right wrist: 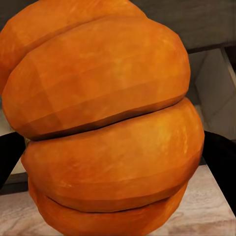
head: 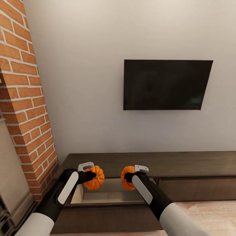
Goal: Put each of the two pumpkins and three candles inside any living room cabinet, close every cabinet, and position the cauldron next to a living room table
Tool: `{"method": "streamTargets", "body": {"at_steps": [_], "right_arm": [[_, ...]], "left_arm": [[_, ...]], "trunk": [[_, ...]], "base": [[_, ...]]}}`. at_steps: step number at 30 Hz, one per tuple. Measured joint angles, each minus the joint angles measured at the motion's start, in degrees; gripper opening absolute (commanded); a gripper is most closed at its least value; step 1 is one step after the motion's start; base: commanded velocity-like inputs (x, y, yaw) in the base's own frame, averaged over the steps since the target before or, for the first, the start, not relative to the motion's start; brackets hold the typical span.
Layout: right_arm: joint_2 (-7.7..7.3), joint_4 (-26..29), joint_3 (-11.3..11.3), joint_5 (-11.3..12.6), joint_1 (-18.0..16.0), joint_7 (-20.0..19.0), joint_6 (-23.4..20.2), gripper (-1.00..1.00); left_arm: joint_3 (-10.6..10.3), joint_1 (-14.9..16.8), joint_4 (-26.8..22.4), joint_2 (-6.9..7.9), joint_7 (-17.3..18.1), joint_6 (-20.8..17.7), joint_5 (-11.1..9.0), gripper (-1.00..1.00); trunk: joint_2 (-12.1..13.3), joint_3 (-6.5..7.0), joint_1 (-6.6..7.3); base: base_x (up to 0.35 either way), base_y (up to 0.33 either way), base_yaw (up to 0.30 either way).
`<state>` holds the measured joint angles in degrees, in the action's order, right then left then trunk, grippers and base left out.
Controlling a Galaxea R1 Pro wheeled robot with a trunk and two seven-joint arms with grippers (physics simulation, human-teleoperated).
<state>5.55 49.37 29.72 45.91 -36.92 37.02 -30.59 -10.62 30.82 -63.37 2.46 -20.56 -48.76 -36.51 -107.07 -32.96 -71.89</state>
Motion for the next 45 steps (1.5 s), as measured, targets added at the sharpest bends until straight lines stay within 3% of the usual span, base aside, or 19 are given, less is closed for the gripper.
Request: {"method": "streamTargets", "body": {"at_steps": [21, 31, 36, 45], "right_arm": [[0.01, 0.03, 0.01, 0.18, -0.01, -0.11, -0.21, -1.0], [0.03, -0.13, 0.01, 0.5, -0.71, 0.24, -5.44, -1.0], [1.35, -0.2, 0.01, 0.83, -0.71, 0.37, -6.18, -1.0], [1.85, -0.12, 0.01, 0.8, -0.71, 0.33, -7.7, -1.0]], "left_arm": [[0.37, -0.01, -0.11, 0.09, 0.22, -0.11, 0.07, -1.0], [0.39, -0.02, -0.8, 0.18, -0.14, -2.46, 0.23, -1.0], [0.44, -0.02, -0.82, 0.17, -0.17, -3.2, 0.25, -1.0], [0.44, 0.03, -0.8, 0.04, -0.24, -3.35, 0.02, -1.0]], "trunk": [[0.0, 0.0, 0.01], [0.0, -0.01, 0.0], [0.0, -0.01, 0.0], [-3.59, -1.62, -1.97]], "base": [[0.15, 0.0, 0.0], [0.005, 0.0, 0.0], [0.0, 0.0, 0.0], [0.0, 0.0, 0.0]]}}
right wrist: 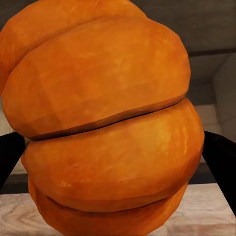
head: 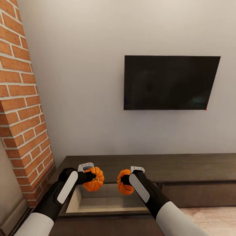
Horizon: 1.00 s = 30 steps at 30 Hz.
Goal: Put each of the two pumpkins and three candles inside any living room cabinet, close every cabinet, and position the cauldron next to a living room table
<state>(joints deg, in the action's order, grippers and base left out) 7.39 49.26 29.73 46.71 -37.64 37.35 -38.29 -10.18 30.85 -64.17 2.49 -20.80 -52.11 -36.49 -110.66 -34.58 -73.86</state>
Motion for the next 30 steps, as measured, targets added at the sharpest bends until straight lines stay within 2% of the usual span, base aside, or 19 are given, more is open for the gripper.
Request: {"method": "streamTargets", "body": {"at_steps": [24, 30], "right_arm": [[-0.08, 0.53, 0.0, -0.84, 0.01, -0.62, 0.89, -1.0], [-0.08, -0.05, -0.03, -0.83, 0.01, -0.54, 4.21, -1.0]], "left_arm": [[-0.08, 0.02, 0.62, -0.5, -0.24, 0.09, 0.04, -1.0], [-0.32, 0.02, 0.71, -0.54, -0.43, 0.23, 0.08, -1.0]], "trunk": [[-9.63, -4.31, -5.27], [-12.03, -5.38, -6.59]], "base": [[0.0, 0.0, 0.0], [0.0, 0.0, 0.0]]}}
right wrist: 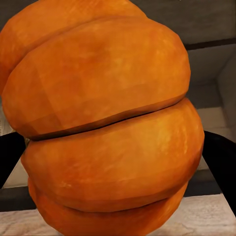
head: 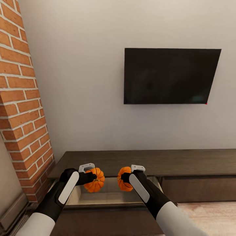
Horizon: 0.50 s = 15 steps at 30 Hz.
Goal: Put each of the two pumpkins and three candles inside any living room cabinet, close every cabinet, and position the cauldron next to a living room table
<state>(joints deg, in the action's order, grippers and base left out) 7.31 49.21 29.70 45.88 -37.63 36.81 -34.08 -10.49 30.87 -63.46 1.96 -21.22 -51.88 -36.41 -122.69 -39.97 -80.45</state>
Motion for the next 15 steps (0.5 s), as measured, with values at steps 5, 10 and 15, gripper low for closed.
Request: {"method": "streamTargets", "body": {"at_steps": [5, 10, 15], "right_arm": [[-0.08, -0.16, 0.0, 0.24, 0.0, 0.59, 2.69, -1.0], [-0.06, -1.06, -0.06, 0.27, 0.01, 0.81, 3.18, -1.0], [-0.06, -1.77, -0.07, 0.25, -0.01, 0.82, 3.36, -1.0]], "left_arm": [[-0.11, -0.04, 0.08, 0.0, -0.02, 0.33, 0.09, -1.0], [-0.65, -0.07, 0.07, -0.01, -0.01, 0.67, 0.16, -1.0], [-1.05, -0.07, 0.08, 0.0, -0.01, 0.82, 0.32, -1.0]], "trunk": [[-2.01, -0.9, -1.1], [-4.01, -1.8, -2.2], [-6.02, -2.7, -3.3]], "base": [[0.0, 0.0, 0.0], [0.0, 0.0, 0.0], [0.0, 0.0, 0.0]]}}
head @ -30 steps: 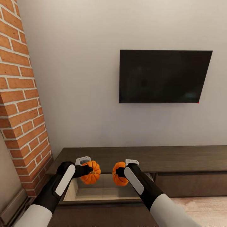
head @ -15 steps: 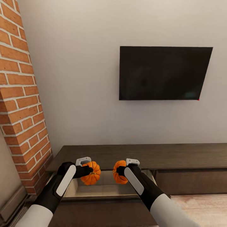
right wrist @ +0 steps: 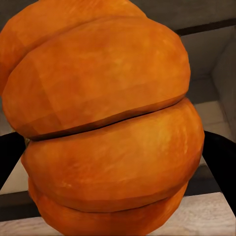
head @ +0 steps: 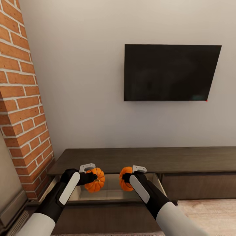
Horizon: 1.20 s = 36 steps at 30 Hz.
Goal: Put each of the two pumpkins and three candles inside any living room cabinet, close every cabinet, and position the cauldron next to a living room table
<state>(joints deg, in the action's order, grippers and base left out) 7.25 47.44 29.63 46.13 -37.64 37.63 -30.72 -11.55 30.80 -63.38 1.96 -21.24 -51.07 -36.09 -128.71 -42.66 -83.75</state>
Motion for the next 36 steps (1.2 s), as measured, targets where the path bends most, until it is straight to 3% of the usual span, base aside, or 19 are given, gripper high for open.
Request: {"method": "streamTargets", "body": {"at_steps": [3, 29, 36], "right_arm": [[0.04, -0.04, 0.02, 0.01, 0.02, 0.0, 0.01, -1.0], [0.06, -0.35, 0.05, -0.02, 0.0, -0.04, -0.37, -1.0], [0.06, -4.18, -0.1, 0.01, -1.28, 0.15, -2.55, -1.0]], "left_arm": [[-0.02, 0.02, 0.0, 0.0, 0.0, 0.06, 0.03, -1.0], [-0.03, 0.01, -0.09, -0.02, -0.06, -0.09, 0.03, -1.0], [-0.03, 0.07, -0.03, -0.05, 0.07, -0.79, -0.37, -1.0]], "trunk": [[-1.2, -0.54, -0.66], [-1.22, -0.54, -0.66], [-4.01, -1.79, -2.2]], "base": [[0.0, 0.0, 0.0], [0.063, 0.0, 0.0], [0.0, 0.0, 0.0]]}}
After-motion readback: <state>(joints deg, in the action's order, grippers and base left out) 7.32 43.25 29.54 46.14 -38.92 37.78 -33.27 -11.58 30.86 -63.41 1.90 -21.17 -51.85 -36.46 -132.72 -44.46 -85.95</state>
